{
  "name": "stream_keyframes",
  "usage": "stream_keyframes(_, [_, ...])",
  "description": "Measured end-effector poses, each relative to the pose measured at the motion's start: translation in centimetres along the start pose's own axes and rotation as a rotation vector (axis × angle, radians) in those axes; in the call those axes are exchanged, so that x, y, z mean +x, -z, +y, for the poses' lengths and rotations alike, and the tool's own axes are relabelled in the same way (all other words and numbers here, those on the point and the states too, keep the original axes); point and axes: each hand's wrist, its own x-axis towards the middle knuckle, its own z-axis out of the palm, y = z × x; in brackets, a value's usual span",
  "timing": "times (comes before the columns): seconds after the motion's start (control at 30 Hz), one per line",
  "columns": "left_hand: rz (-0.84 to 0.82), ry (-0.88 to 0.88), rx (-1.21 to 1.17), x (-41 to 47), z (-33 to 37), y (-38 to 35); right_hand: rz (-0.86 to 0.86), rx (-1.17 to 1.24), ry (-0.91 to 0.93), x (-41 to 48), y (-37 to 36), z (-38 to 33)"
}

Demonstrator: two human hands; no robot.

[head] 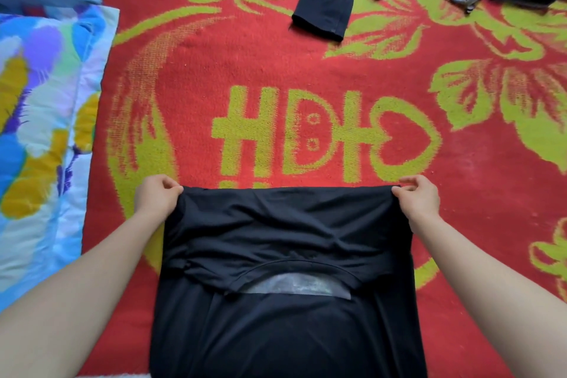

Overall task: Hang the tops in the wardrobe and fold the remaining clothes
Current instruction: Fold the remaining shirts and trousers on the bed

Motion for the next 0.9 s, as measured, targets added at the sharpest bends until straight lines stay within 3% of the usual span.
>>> stream_keyframes(0.13, [0.113, 0.151, -0.213, 2.0, -1.7, 1.0, 0.093, 0.067, -0.036, 1.6, 1.0, 0.4])
stream_keyframes(0.23, [0.157, 0.292, -0.391, 2.3, -2.5, 0.7, 0.068, -0.118, 0.003, 1.5, 0.4, 0.6])
stream_keyframes(0.27, [0.174, 0.233, -0.325, 1.9, -2.4, 0.4, 0.056, -0.243, 0.055, 1.2, 0.0, 0.5])
stream_keyframes(0.33, [0.142, -0.069, -0.098, 0.7, -1.6, 0.1, 0.057, -0.475, 0.225, 0.0, -0.3, 0.1])
stream_keyframes(0.4, [-0.005, -0.465, 0.253, -0.4, -0.6, 0.0, -0.02, -0.616, 0.473, -0.5, -0.3, -0.3])
stream_keyframes(0.43, [-0.092, -0.573, 0.469, -0.5, -0.3, -0.1, -0.124, -0.728, 0.588, -0.5, -0.3, -0.4])
stream_keyframes(0.5, [-0.242, -0.594, 0.764, -0.3, 0.4, 0.0, -0.344, -0.948, 0.691, -0.1, -0.2, -0.5])
stream_keyframes(0.6, [-0.283, -0.476, 0.819, 1.0, 1.7, 0.6, -0.434, -1.112, 0.633, 0.8, 0.3, -1.1])
stream_keyframes(0.73, [-0.346, -0.586, 0.84, 2.5, 2.3, 3.0, -0.479, -1.055, 0.613, 1.6, 1.7, -2.9])
stream_keyframes(0.9, [-0.332, -0.637, 0.504, 3.6, 3.9, 7.9, -0.377, -0.705, 0.627, 2.5, 4.1, -5.5])
